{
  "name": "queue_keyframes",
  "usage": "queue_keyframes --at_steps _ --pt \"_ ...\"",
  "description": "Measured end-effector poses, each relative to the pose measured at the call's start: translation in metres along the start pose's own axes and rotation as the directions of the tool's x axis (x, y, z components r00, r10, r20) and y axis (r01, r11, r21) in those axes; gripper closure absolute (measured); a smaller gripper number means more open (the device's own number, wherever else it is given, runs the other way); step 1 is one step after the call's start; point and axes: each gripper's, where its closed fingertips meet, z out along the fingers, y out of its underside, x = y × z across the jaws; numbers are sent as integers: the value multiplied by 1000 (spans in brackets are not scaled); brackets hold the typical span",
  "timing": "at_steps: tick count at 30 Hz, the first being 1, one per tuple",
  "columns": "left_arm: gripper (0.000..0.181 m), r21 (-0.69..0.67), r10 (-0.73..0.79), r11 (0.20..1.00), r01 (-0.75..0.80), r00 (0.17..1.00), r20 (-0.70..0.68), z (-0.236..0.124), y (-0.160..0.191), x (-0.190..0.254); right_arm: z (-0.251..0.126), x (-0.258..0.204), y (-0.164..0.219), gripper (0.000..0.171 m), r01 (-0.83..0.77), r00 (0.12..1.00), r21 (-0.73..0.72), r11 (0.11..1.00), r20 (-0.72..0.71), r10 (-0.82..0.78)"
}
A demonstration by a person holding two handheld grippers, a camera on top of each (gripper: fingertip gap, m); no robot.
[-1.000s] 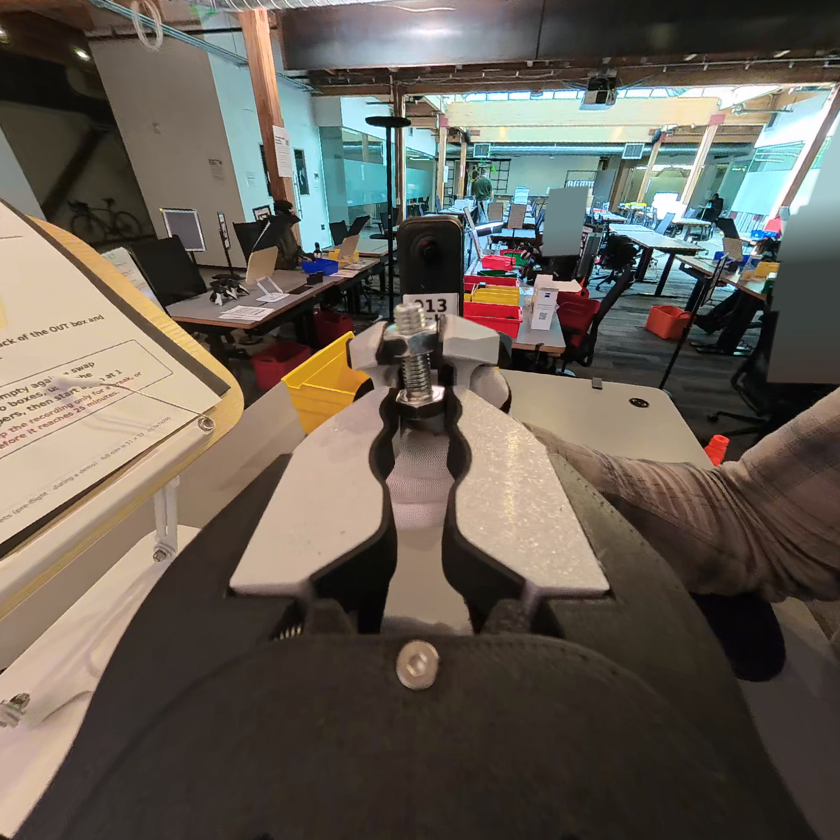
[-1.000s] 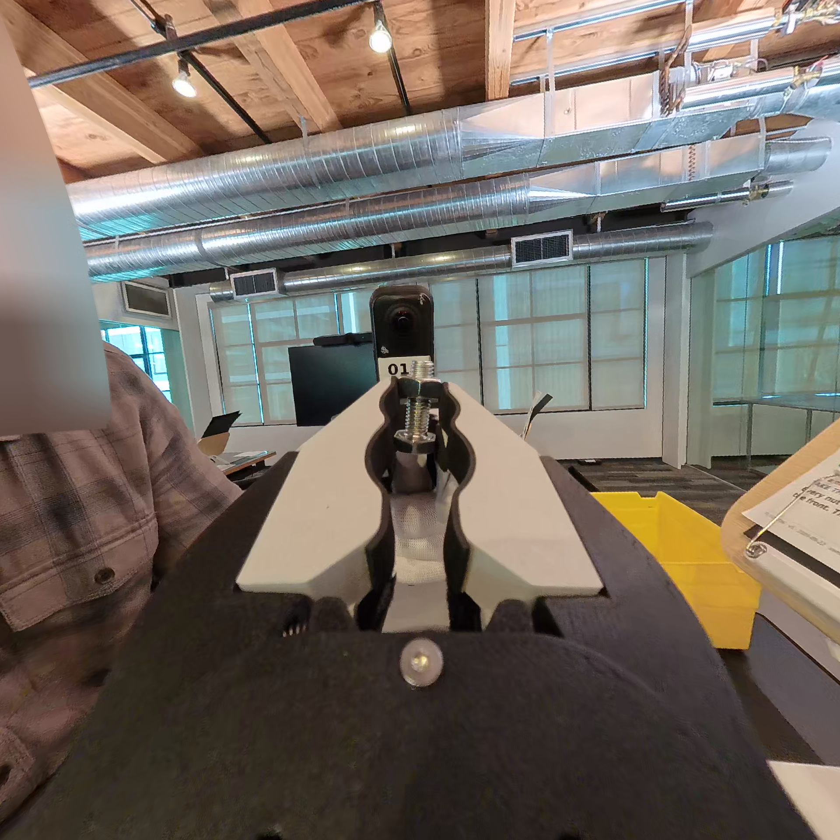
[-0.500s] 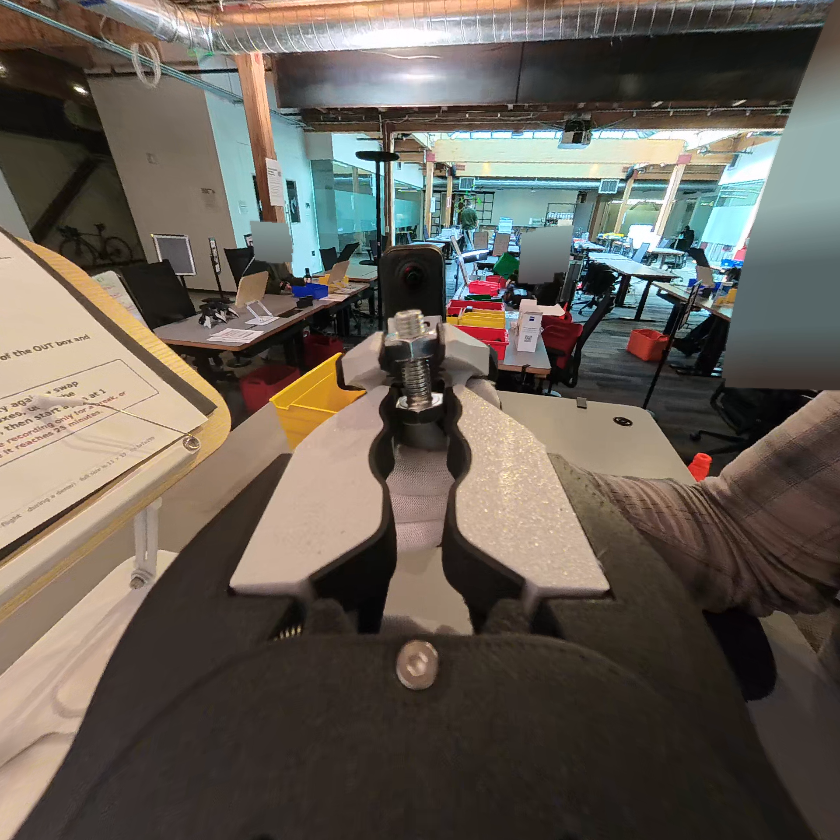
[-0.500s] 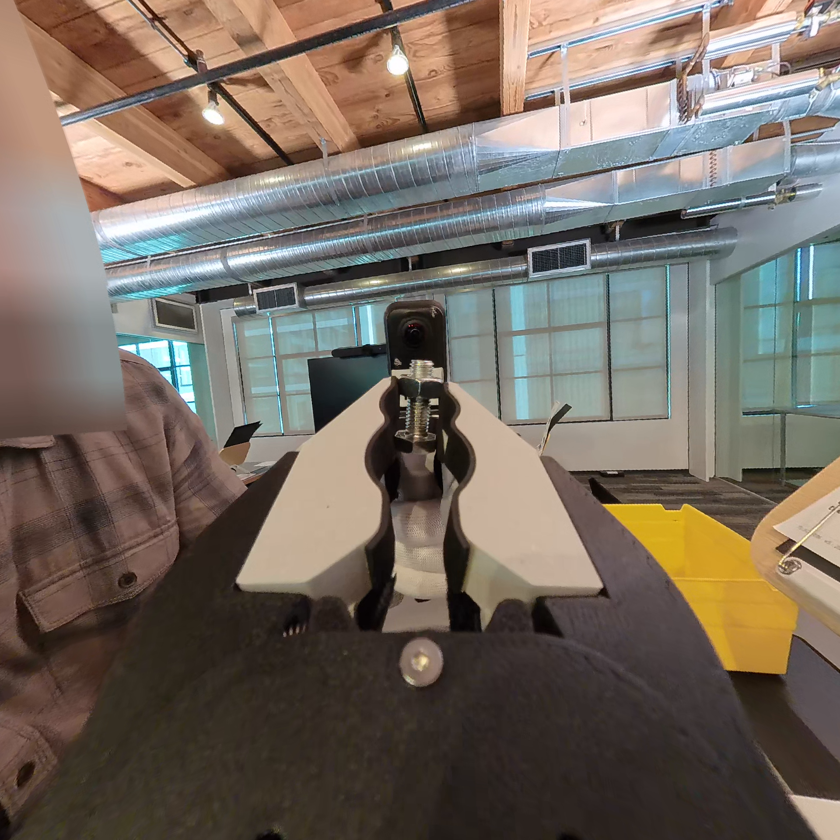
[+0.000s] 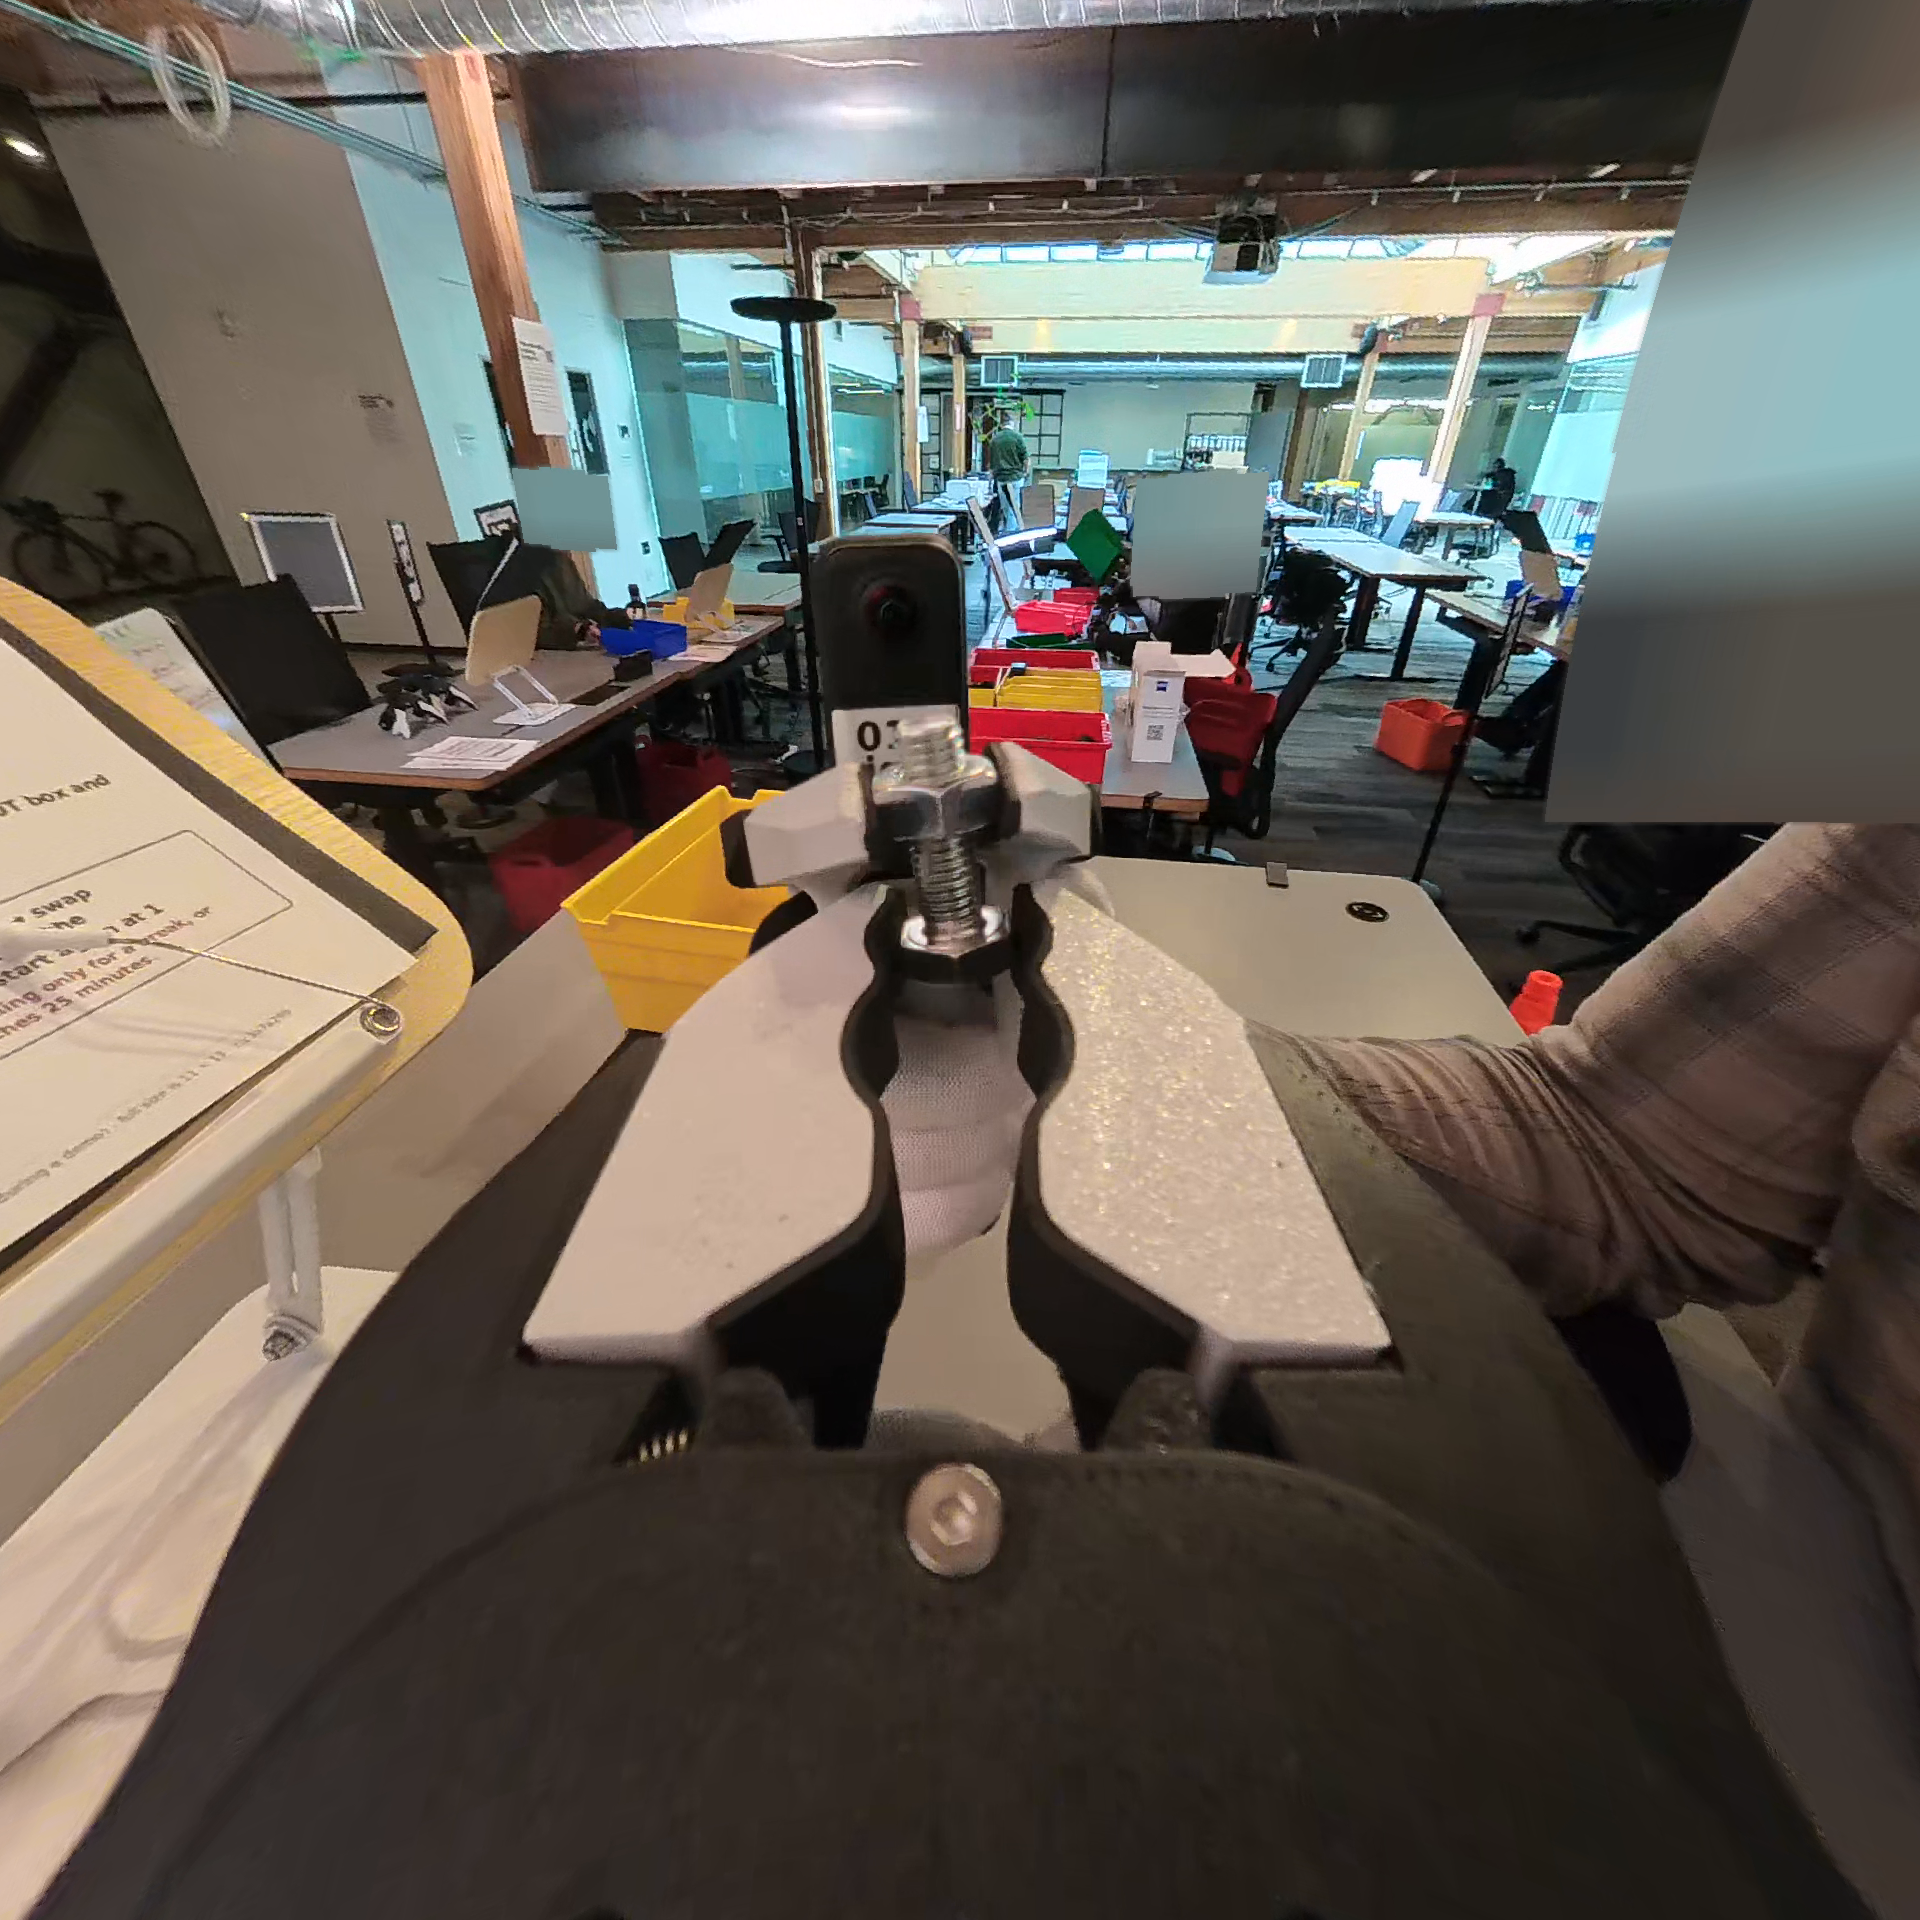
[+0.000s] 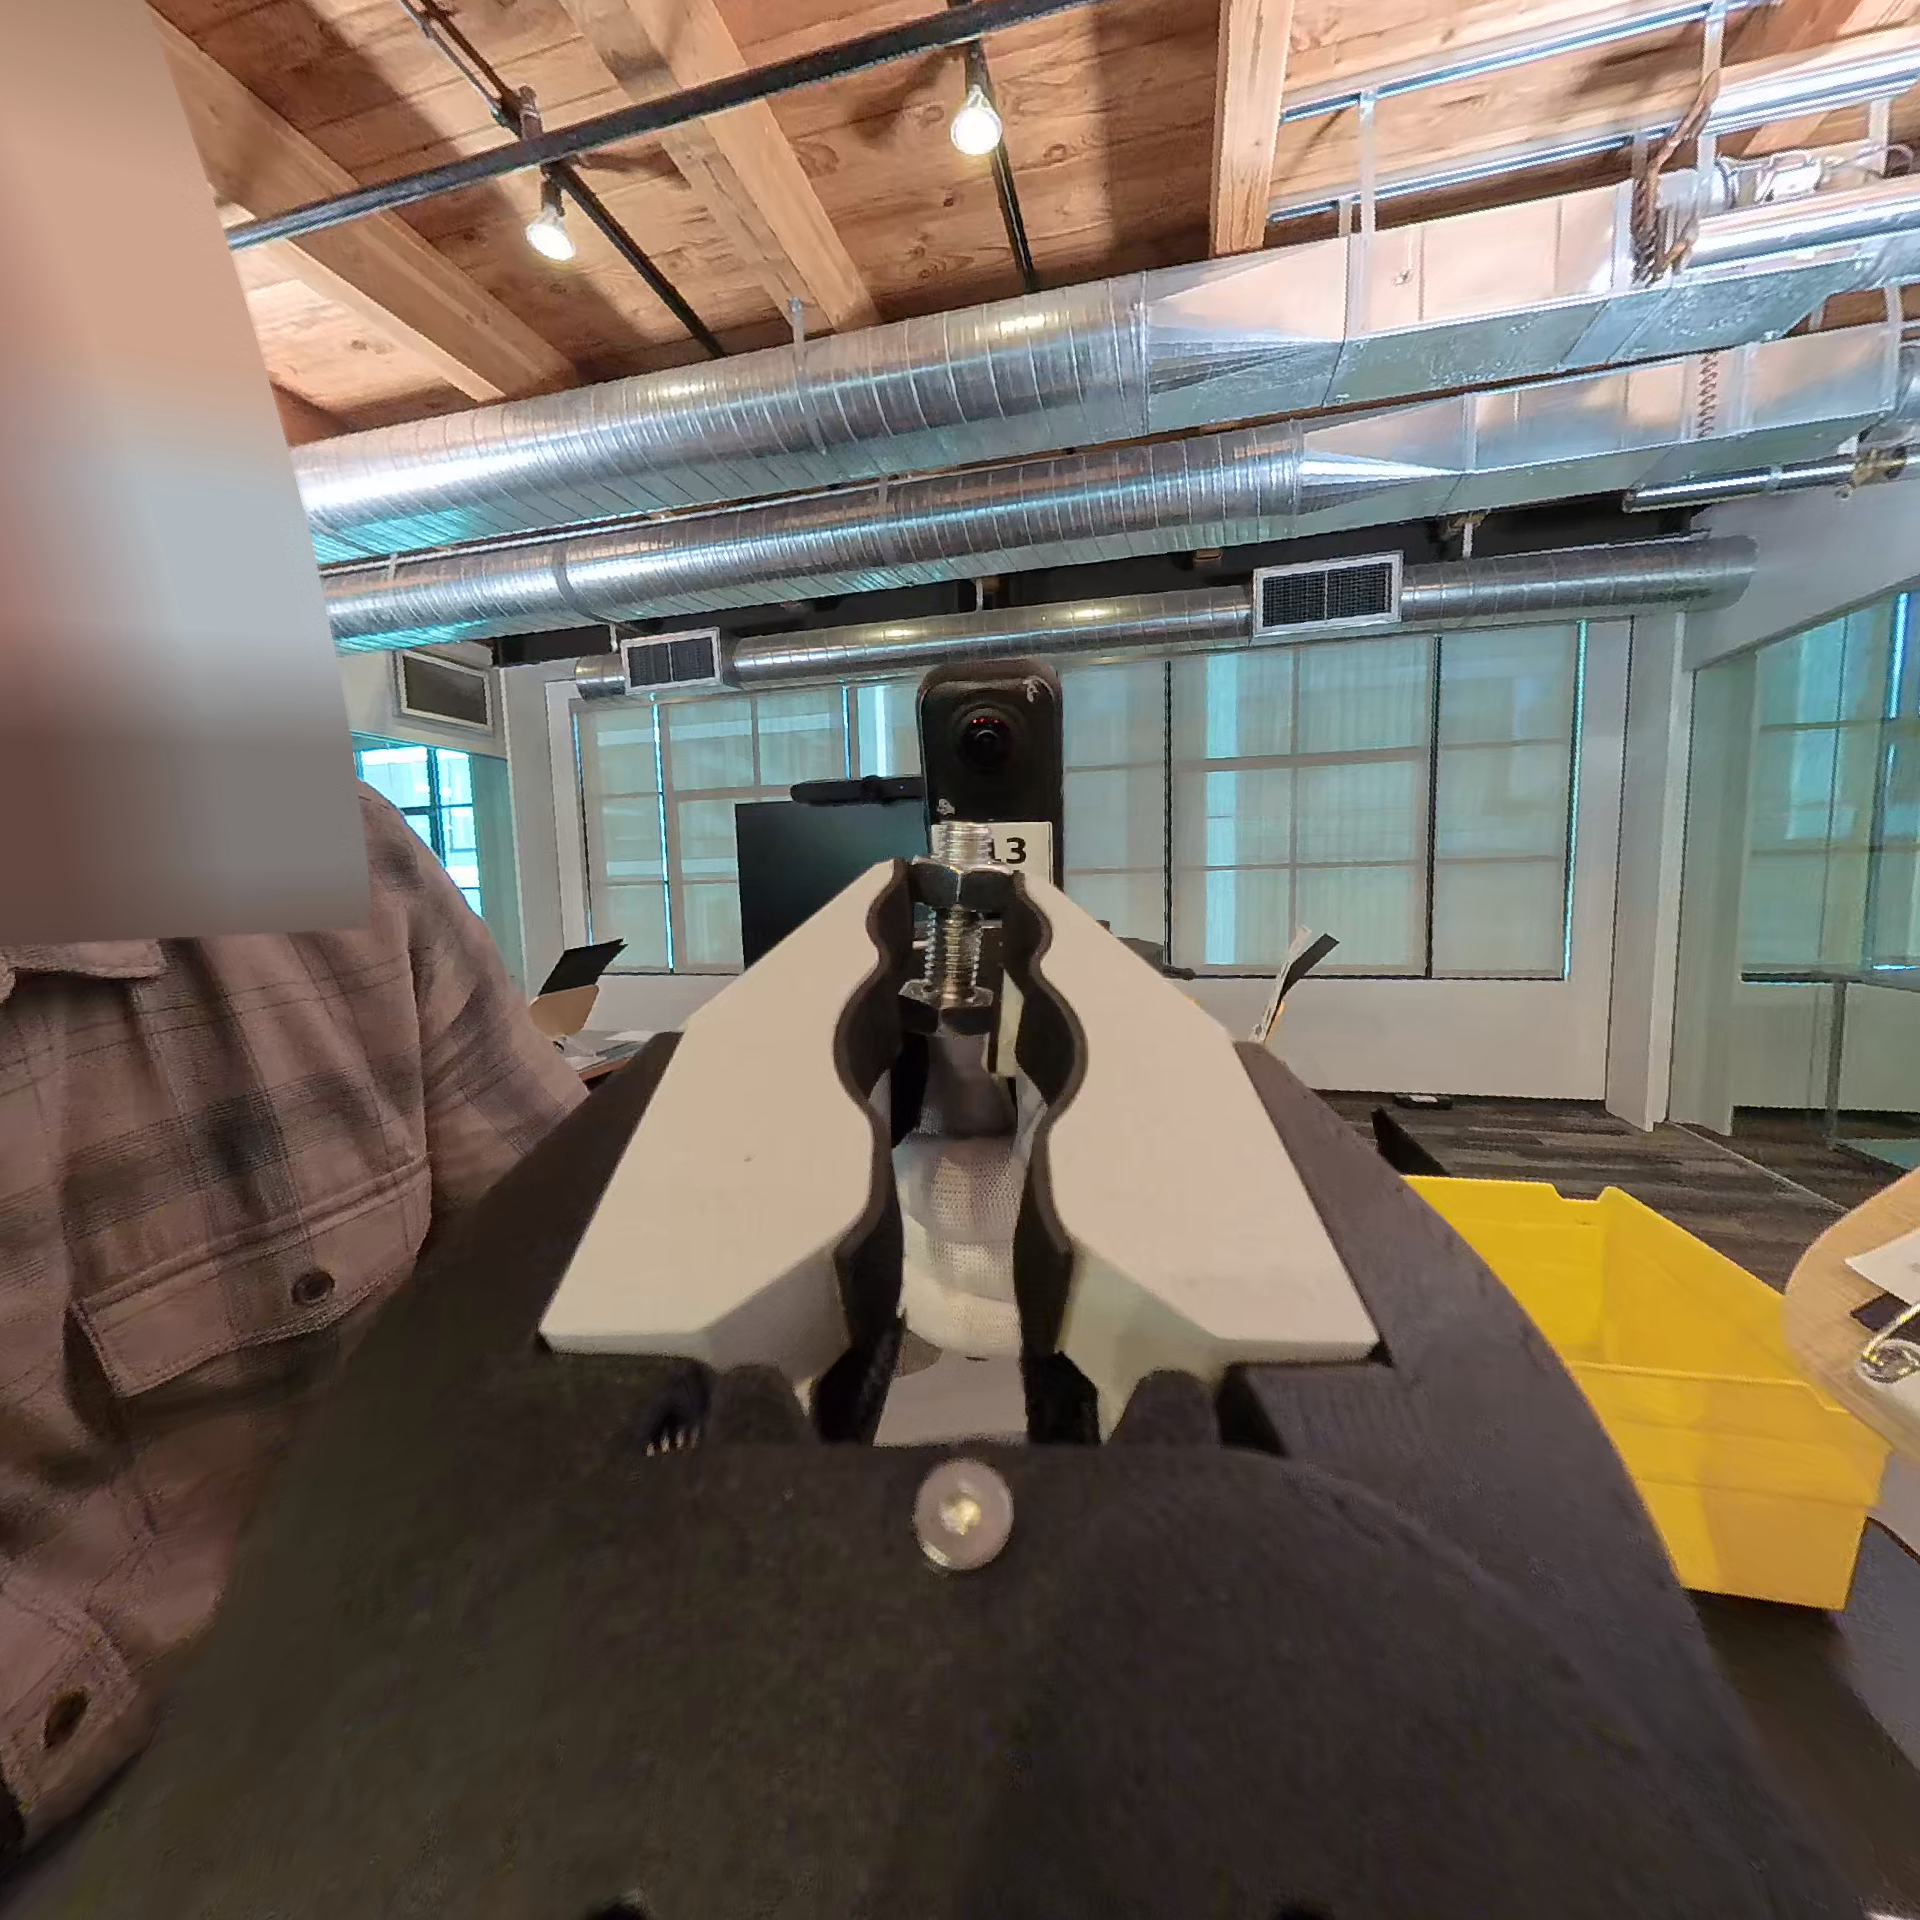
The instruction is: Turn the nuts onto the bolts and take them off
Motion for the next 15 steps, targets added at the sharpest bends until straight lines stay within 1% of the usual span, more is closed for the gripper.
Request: queue_keyframes --at_steps 7,9,11,14,15 --pt "162 -13 19 1000 -18 999 41 0 4 -7 -2 6 2 156 16 998 -59 998 -60 -20" --pt "162 -17 39 999 -37 997 65 0 4 -11 -5 10 2 150 35 994 -91 995 -100 -44" --pt "162 -51 93 995 -87 987 130 0 7 -18 -9 15 -2 139 58 986 -115 992 -146 -75" --pt "162 -113 194 979 -171 951 240 1 10 -29 -15 25 -1 141 96 961 -212 973 -236 -146" --pt "162 -133 218 973 -188 937 274 2 11 -33 -15 26 0 144 101 953 -245 964 -253 -165"
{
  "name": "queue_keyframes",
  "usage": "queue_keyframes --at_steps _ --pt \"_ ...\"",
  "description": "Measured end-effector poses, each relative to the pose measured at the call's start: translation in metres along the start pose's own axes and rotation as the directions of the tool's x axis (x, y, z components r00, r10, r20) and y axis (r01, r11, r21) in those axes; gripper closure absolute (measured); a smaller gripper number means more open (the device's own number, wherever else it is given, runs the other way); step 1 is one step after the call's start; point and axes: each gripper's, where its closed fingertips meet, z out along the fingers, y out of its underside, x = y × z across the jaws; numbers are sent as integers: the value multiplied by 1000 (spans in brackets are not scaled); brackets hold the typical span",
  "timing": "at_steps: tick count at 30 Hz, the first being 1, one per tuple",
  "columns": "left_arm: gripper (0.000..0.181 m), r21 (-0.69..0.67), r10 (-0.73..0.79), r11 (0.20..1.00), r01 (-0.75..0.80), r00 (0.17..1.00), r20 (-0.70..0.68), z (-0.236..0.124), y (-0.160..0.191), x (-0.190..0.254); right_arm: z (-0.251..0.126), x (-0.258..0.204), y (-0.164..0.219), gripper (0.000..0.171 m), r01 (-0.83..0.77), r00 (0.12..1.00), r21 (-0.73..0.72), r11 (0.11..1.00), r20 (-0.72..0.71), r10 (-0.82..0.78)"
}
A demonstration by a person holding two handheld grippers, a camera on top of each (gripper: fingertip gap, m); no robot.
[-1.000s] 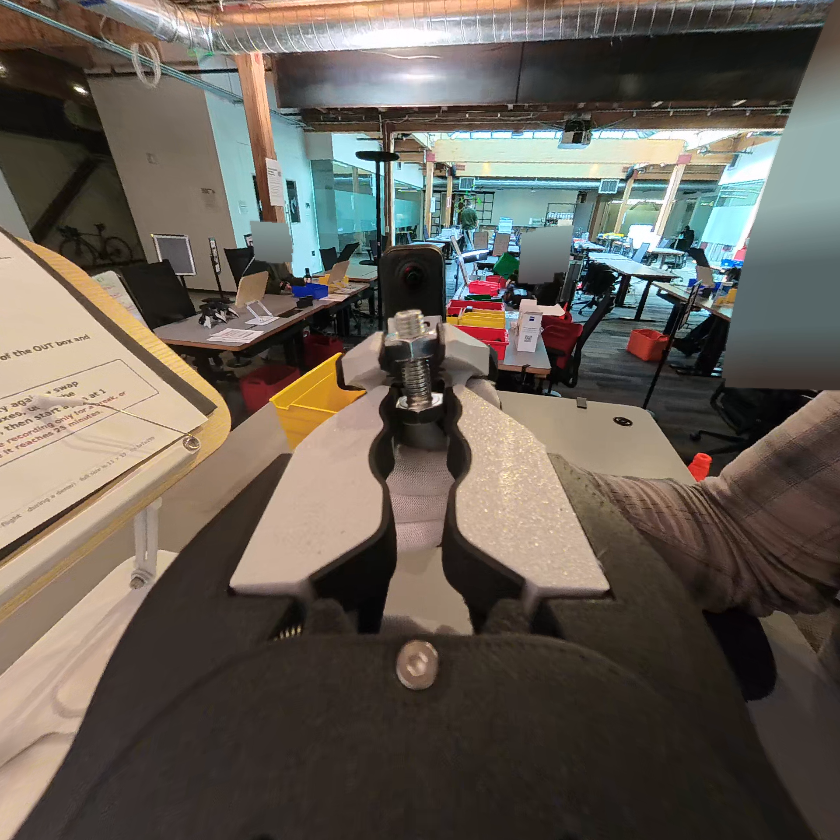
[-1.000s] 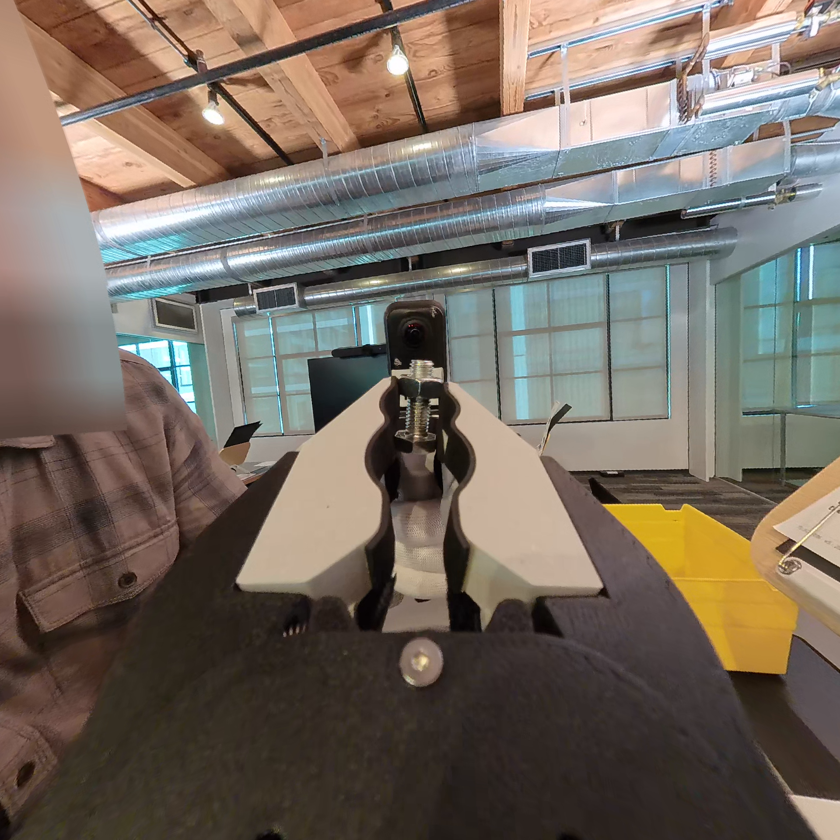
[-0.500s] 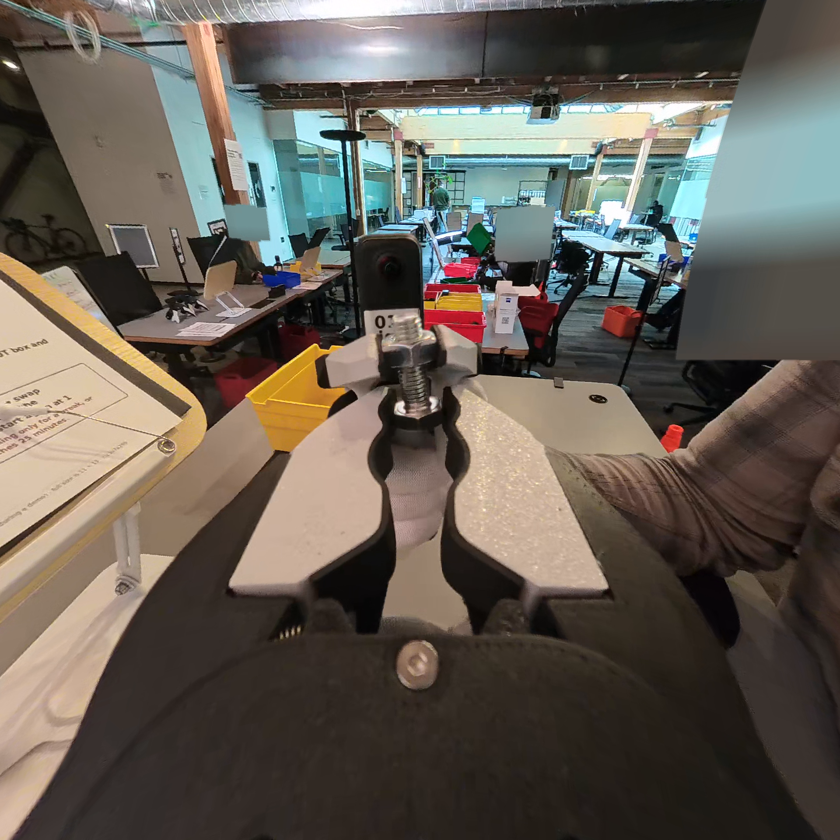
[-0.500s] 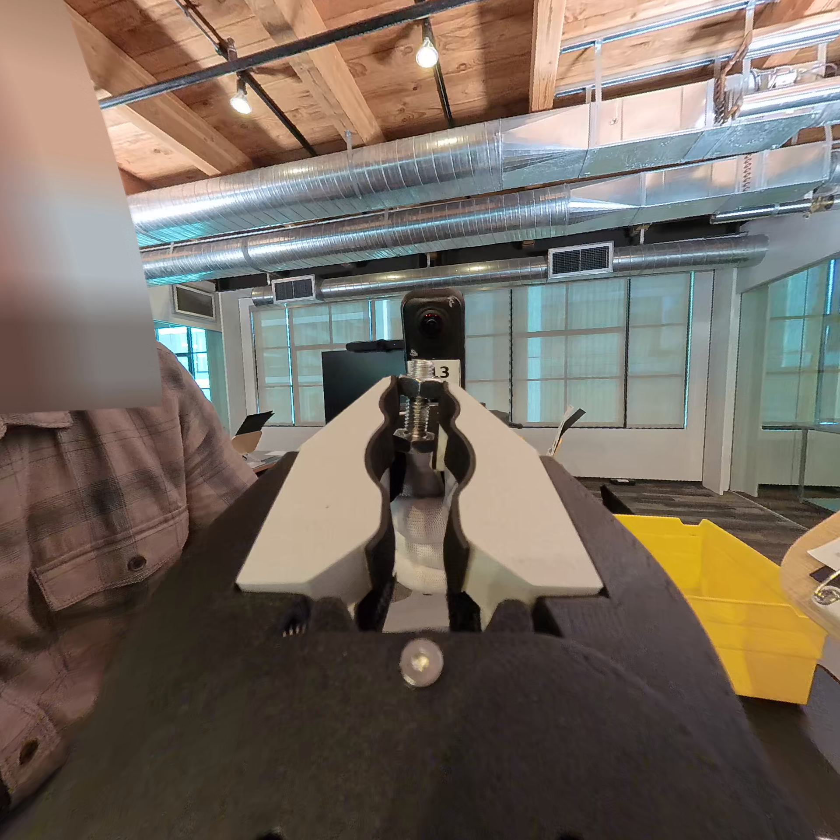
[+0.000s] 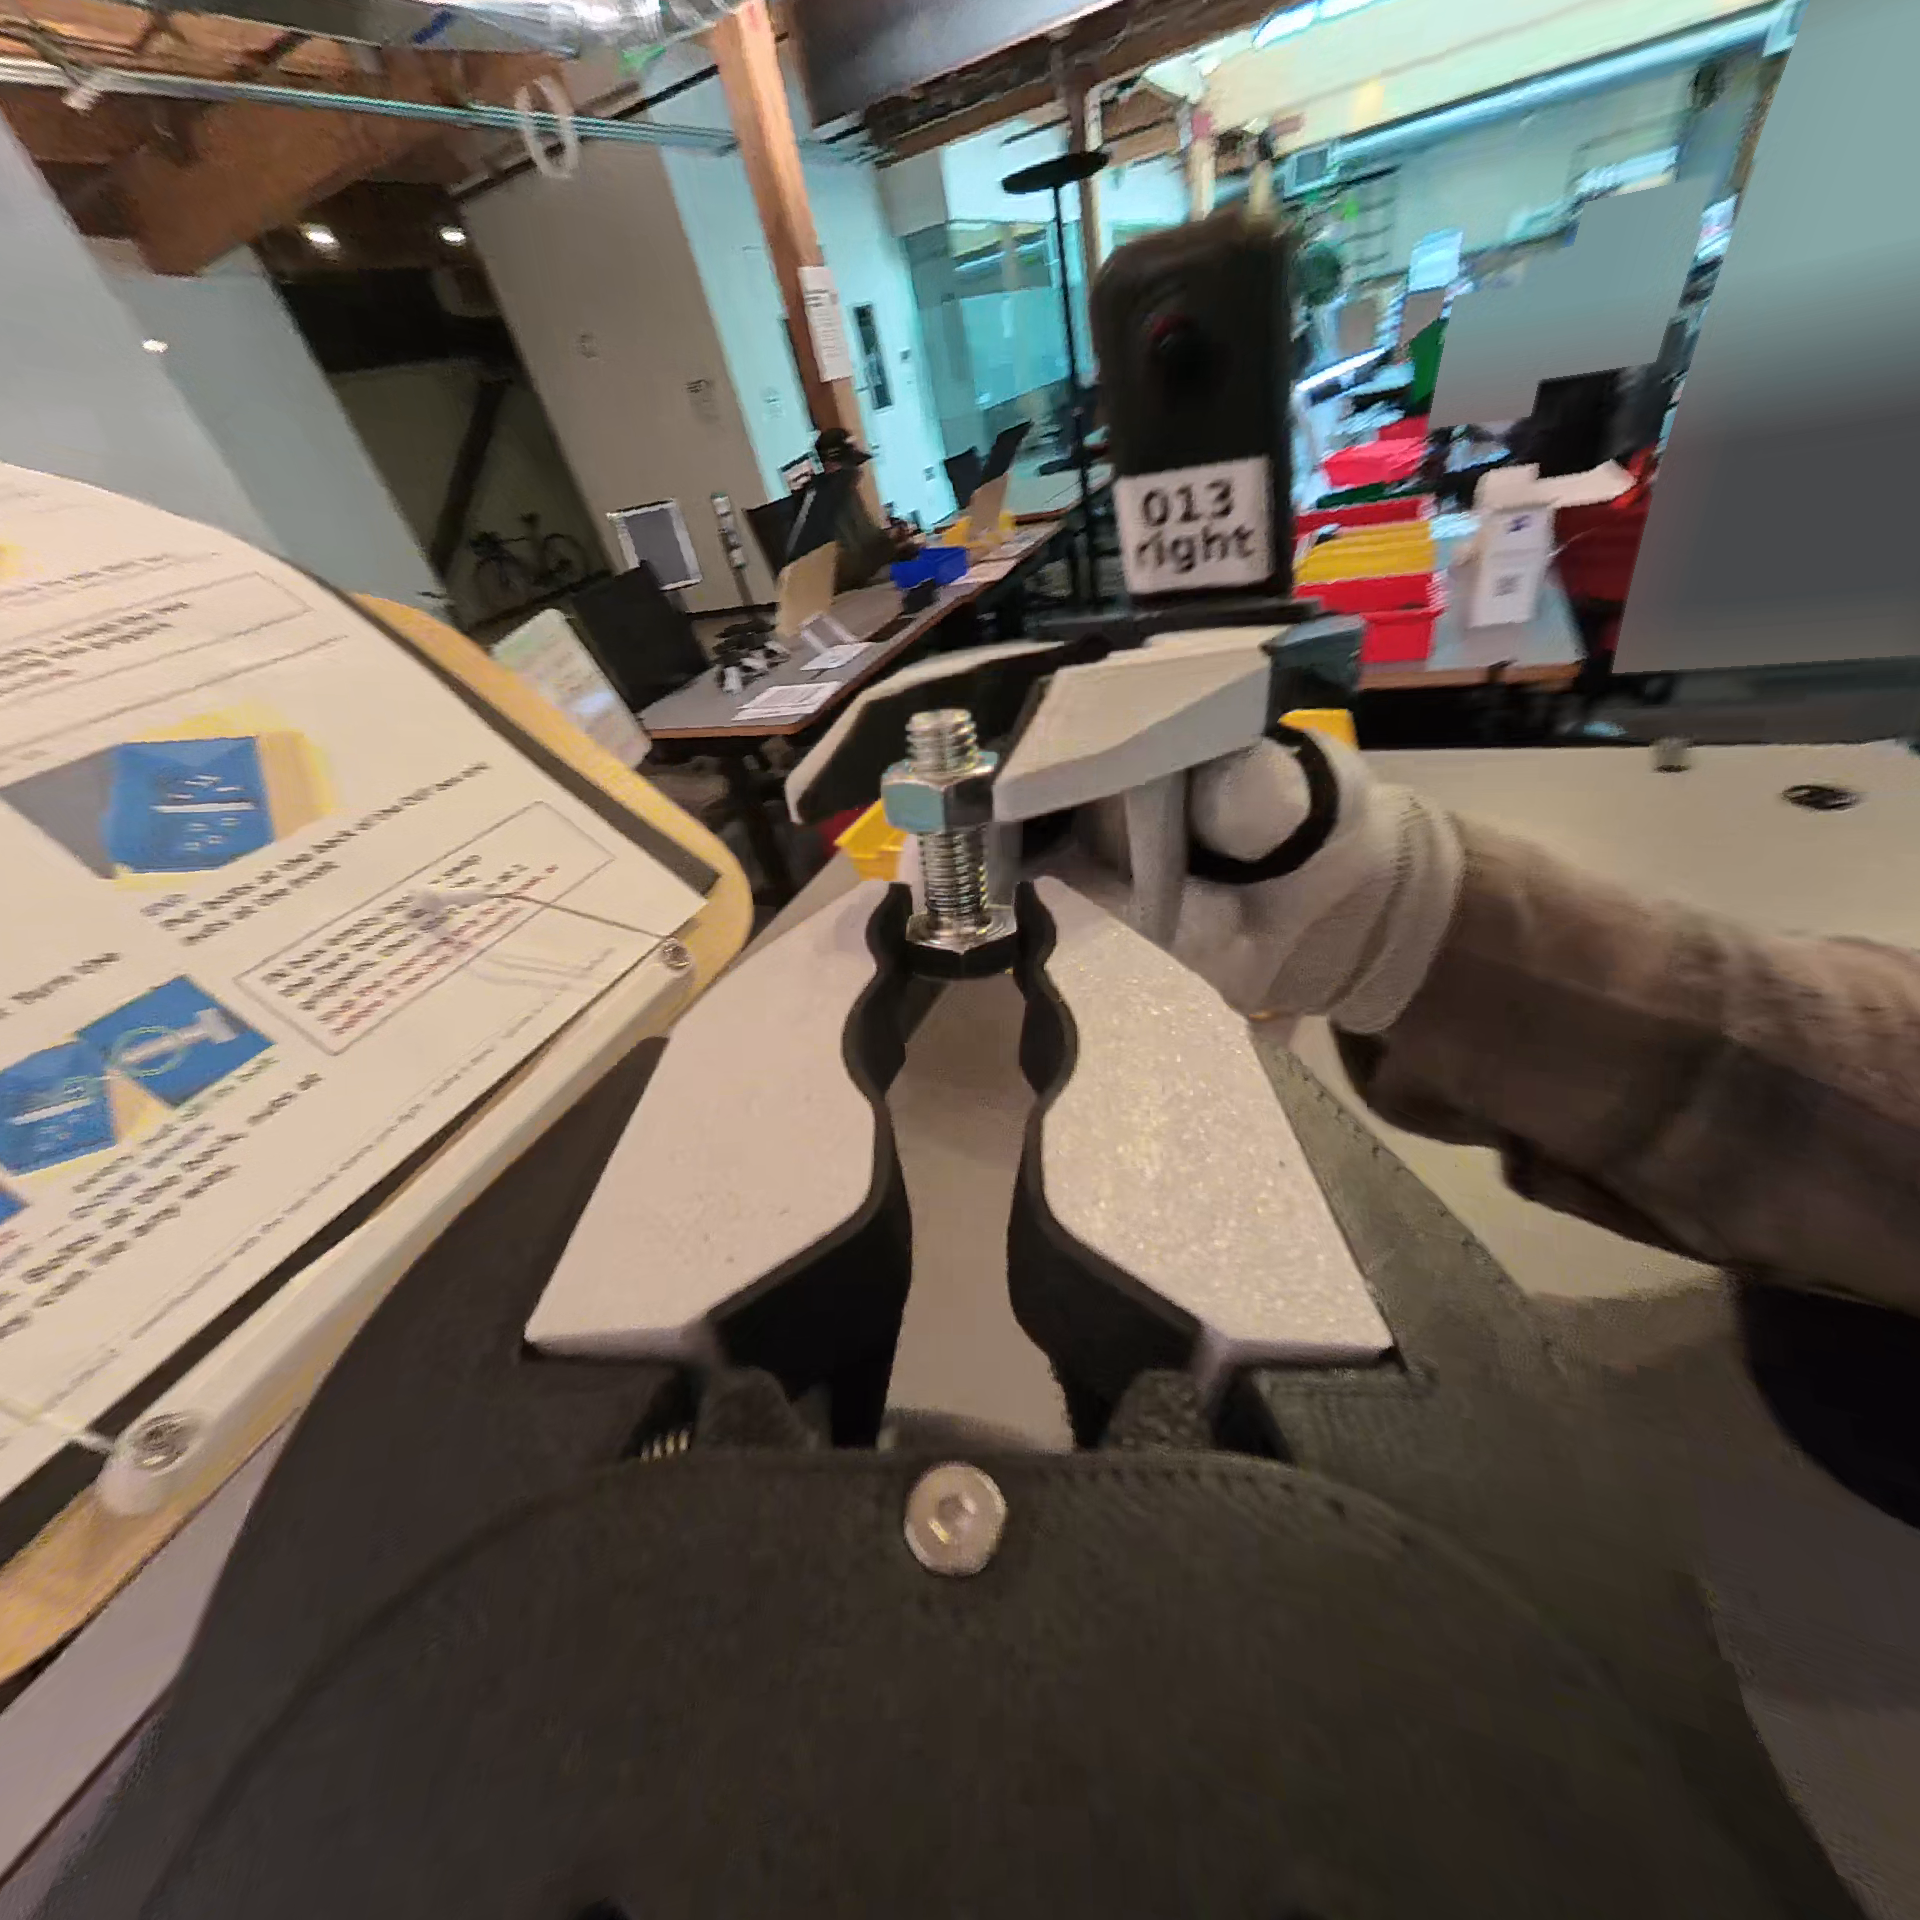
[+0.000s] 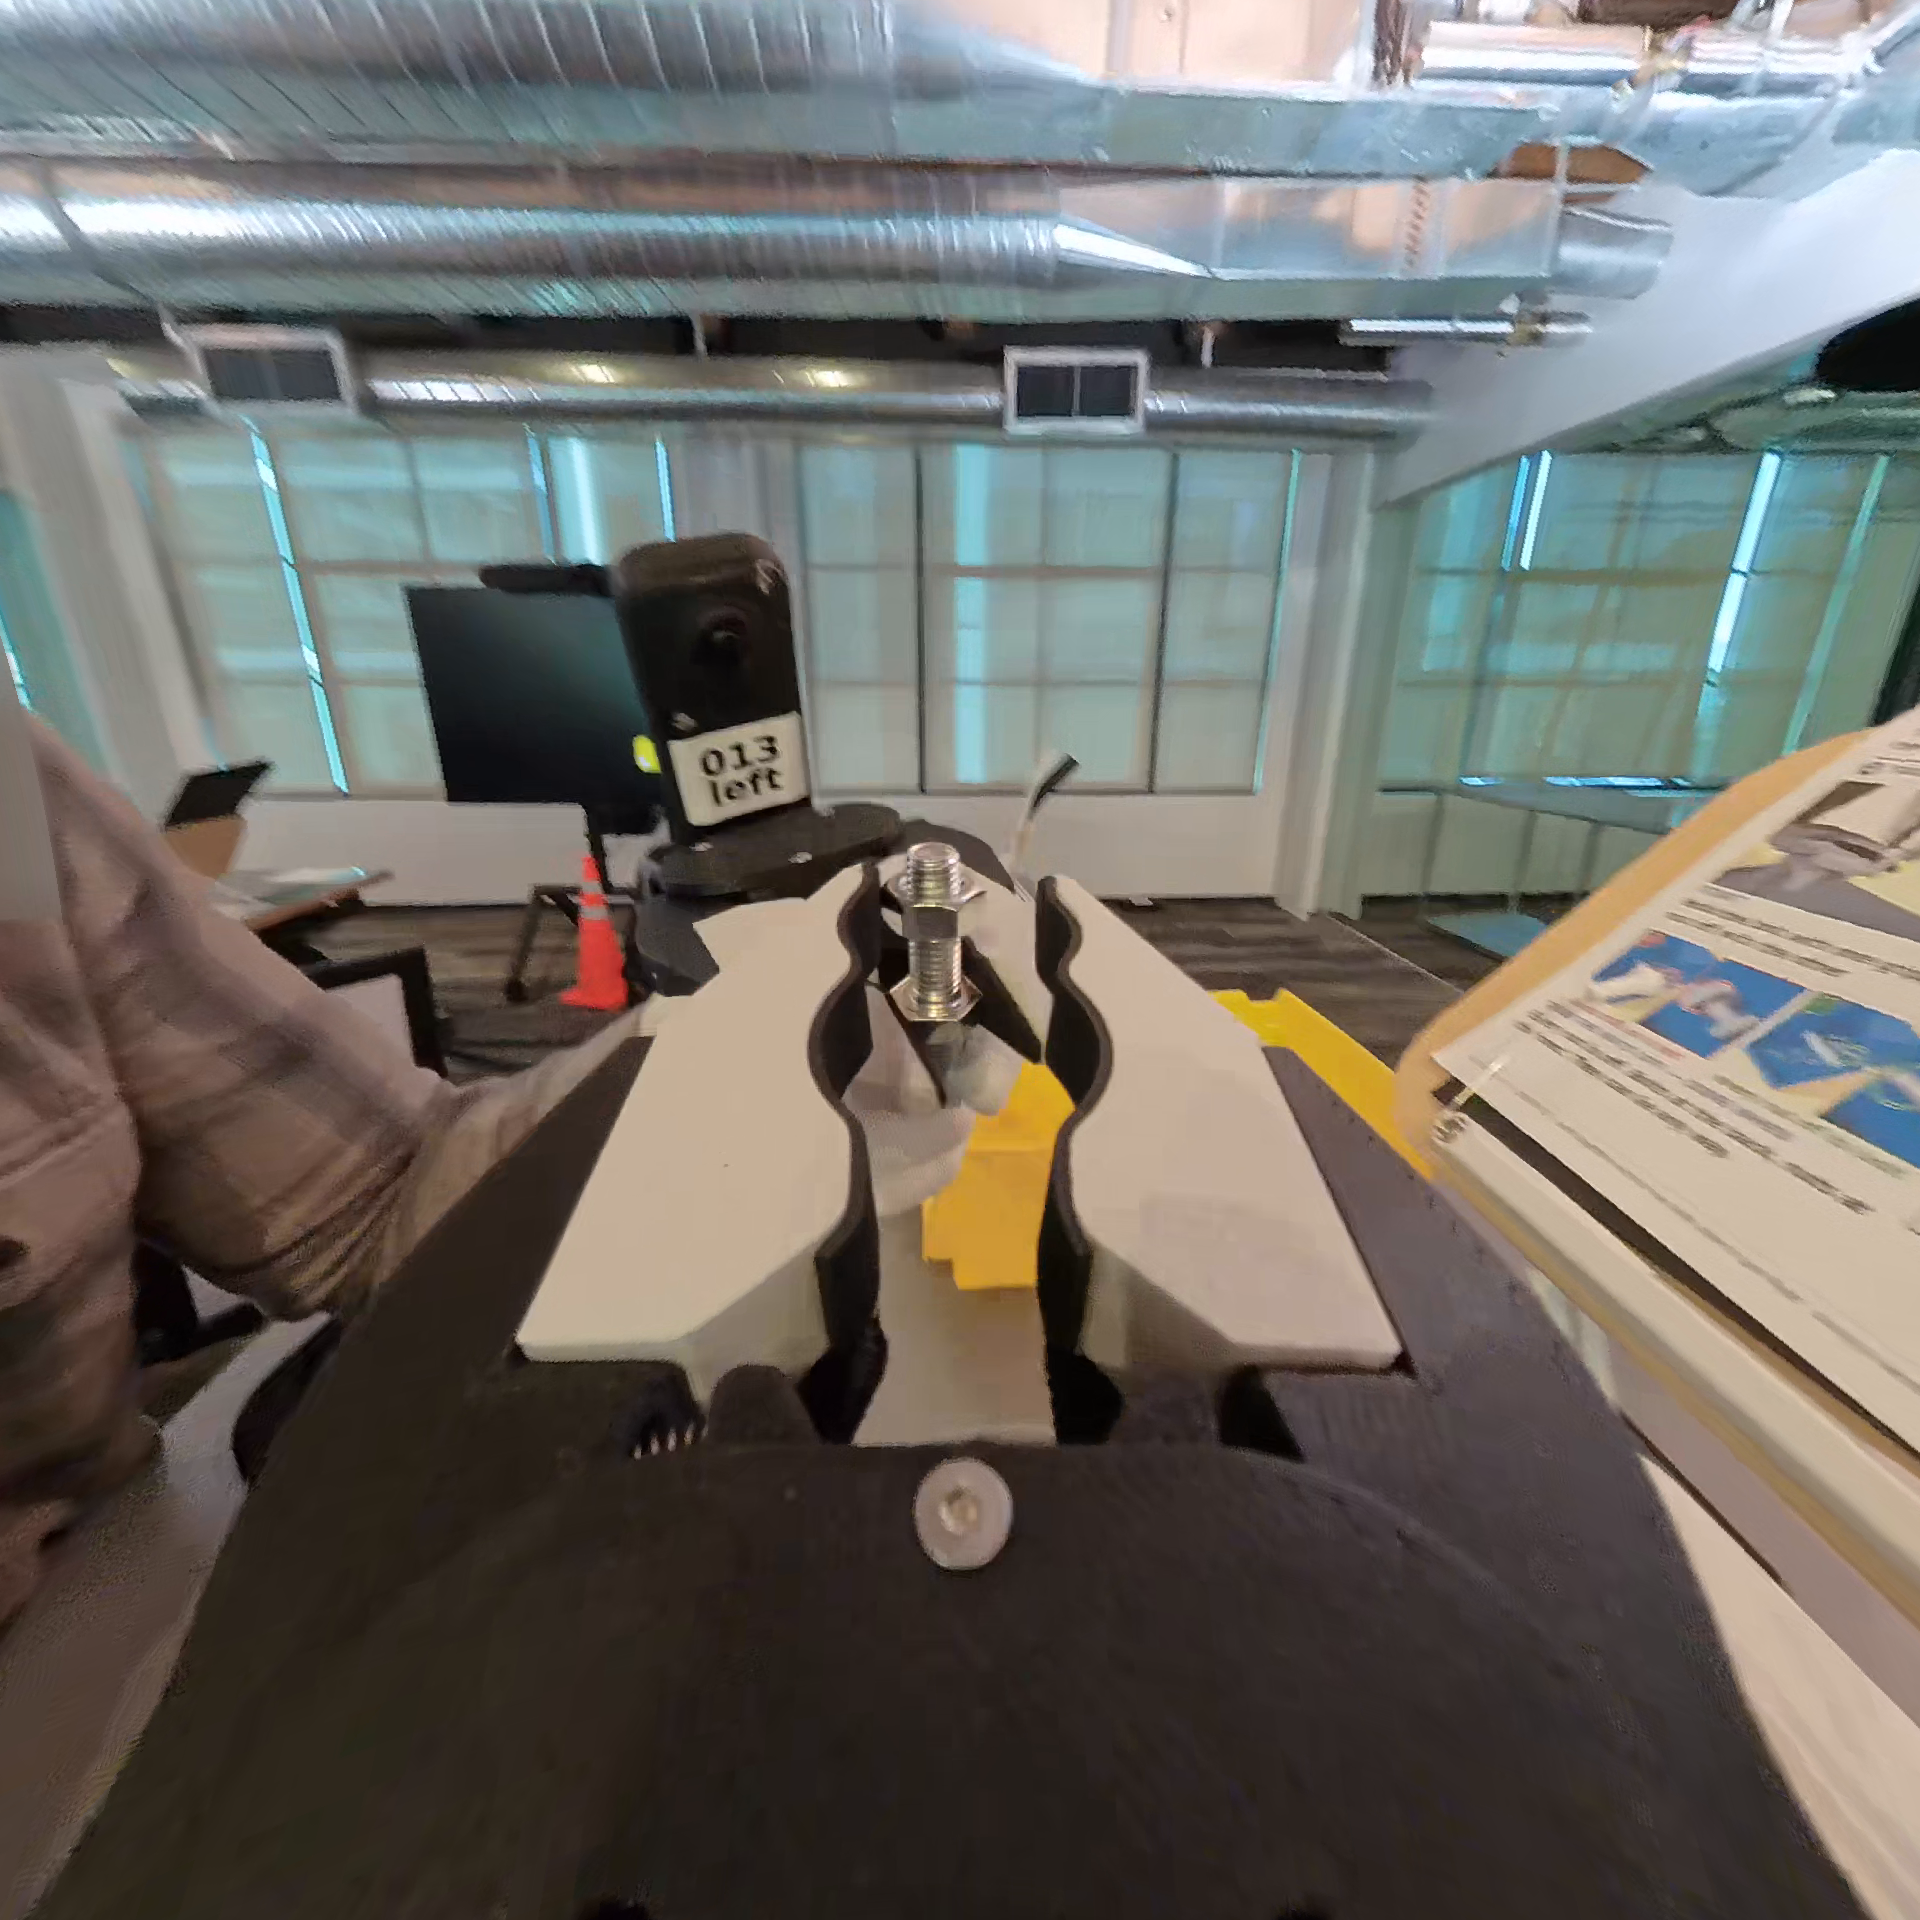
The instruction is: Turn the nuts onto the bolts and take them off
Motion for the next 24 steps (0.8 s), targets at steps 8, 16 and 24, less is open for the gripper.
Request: queue_keyframes --at_steps 8,16,24 --pt "162 -4 21 1000 -21 998 64 4 3 -7 3 4 4 156 22 998 -75 997 -50 -26" --pt "160 -26 16 1000 -15 1000 8 5 6 2 9 -7 11 156 -3 1000 -100 995 13 4" --pt "166 -3 -37 999 37 998 -46 4 4 7 7 -9 9 156 2 1000 -97 995 28 0"
